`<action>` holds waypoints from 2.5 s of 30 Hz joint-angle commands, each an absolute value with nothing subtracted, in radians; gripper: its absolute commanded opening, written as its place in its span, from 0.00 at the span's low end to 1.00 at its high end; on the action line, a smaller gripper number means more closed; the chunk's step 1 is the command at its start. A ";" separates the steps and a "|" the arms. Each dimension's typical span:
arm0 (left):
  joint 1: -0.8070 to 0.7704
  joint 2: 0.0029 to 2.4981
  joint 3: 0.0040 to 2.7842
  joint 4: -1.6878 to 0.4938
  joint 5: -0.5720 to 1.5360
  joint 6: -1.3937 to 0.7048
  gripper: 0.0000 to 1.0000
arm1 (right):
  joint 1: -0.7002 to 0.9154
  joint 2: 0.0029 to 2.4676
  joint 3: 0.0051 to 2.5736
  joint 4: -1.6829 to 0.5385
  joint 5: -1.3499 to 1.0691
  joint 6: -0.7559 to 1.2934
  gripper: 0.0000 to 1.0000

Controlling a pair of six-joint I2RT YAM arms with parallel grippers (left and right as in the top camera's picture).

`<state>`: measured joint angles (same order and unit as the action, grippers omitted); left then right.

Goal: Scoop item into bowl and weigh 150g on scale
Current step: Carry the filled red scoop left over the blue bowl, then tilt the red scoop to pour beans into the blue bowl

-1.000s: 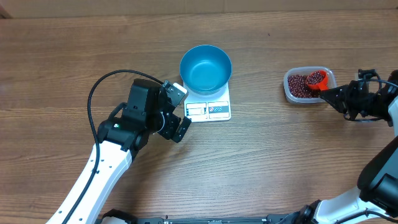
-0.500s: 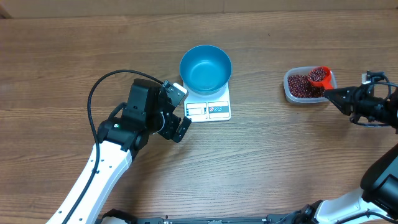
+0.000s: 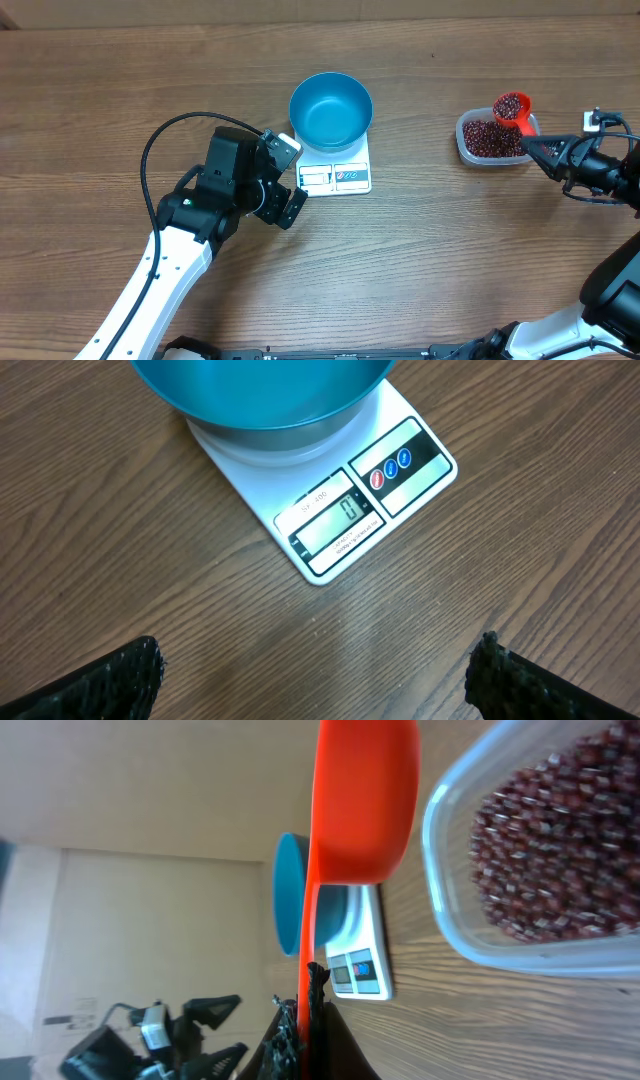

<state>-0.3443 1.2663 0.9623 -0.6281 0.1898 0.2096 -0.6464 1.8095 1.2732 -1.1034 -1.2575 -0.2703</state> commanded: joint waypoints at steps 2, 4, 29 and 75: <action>-0.339 1.272 0.958 -0.627 0.183 0.198 1.00 | -0.630 1.809 1.271 -1.111 -1.358 -0.296 0.04; -0.339 1.272 0.958 -0.627 0.183 0.198 0.99 | -0.607 1.809 1.271 -1.118 -1.367 -0.296 0.04; -0.339 1.272 0.958 -0.627 0.183 0.198 0.99 | -0.128 1.809 1.271 -0.640 -1.303 0.235 0.04; -0.339 1.272 0.958 -0.627 0.184 0.198 1.00 | 0.559 1.809 1.608 -0.830 0.196 0.005 0.04</action>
